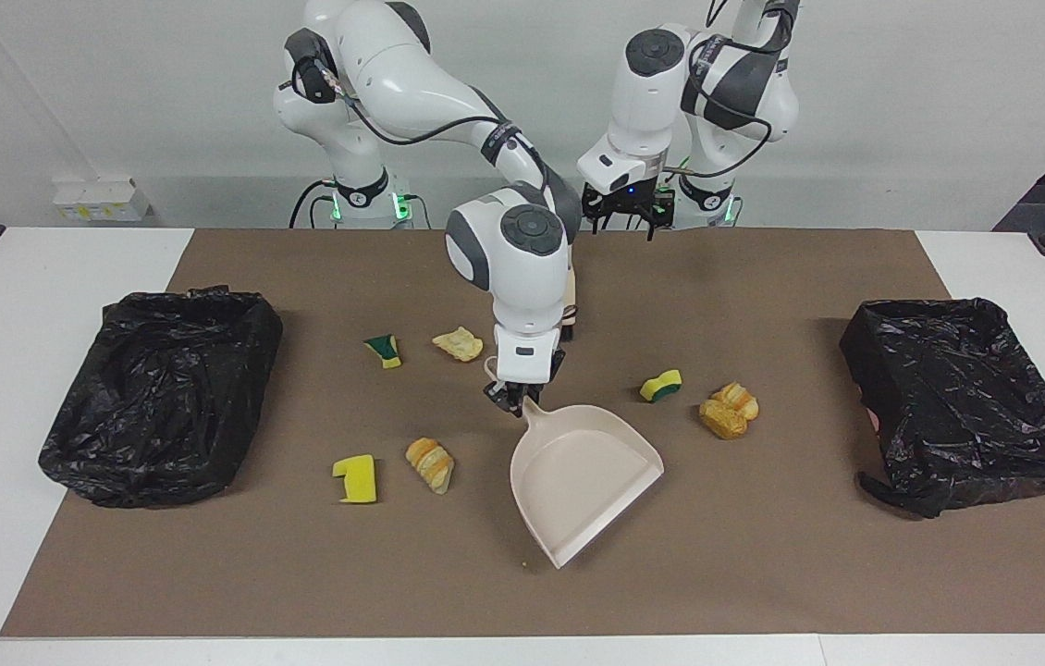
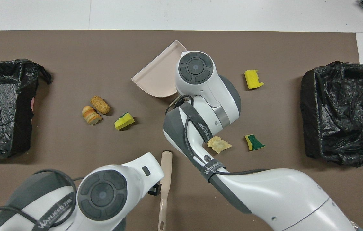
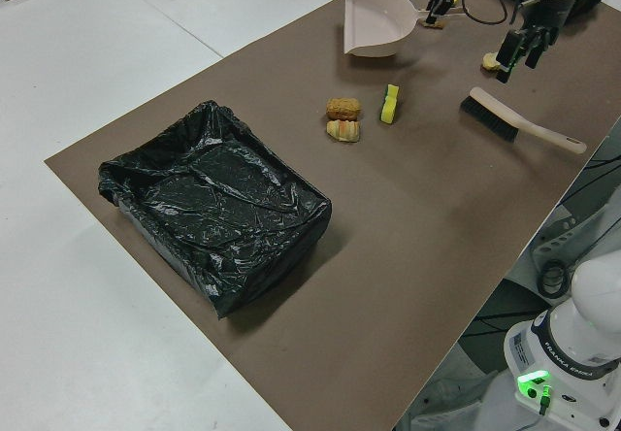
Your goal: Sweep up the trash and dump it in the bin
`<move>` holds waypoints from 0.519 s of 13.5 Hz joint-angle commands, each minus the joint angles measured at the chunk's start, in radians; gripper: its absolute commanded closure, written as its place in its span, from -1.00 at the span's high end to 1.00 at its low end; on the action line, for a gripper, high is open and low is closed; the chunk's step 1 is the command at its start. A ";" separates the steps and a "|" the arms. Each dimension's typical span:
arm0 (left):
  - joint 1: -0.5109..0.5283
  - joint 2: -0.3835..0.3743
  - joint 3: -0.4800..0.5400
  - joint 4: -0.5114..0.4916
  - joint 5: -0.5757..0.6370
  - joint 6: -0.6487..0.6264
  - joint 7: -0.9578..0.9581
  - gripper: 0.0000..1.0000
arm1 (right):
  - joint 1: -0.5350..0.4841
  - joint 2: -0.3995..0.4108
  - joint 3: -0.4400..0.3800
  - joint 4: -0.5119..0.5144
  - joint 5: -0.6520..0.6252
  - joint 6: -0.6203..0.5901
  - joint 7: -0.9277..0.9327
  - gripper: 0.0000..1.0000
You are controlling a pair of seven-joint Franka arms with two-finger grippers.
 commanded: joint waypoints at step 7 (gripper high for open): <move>-0.211 0.073 0.020 -0.226 0.000 0.322 -0.231 1.00 | -0.062 -0.042 0.006 -0.067 -0.055 0.002 -0.455 -1.00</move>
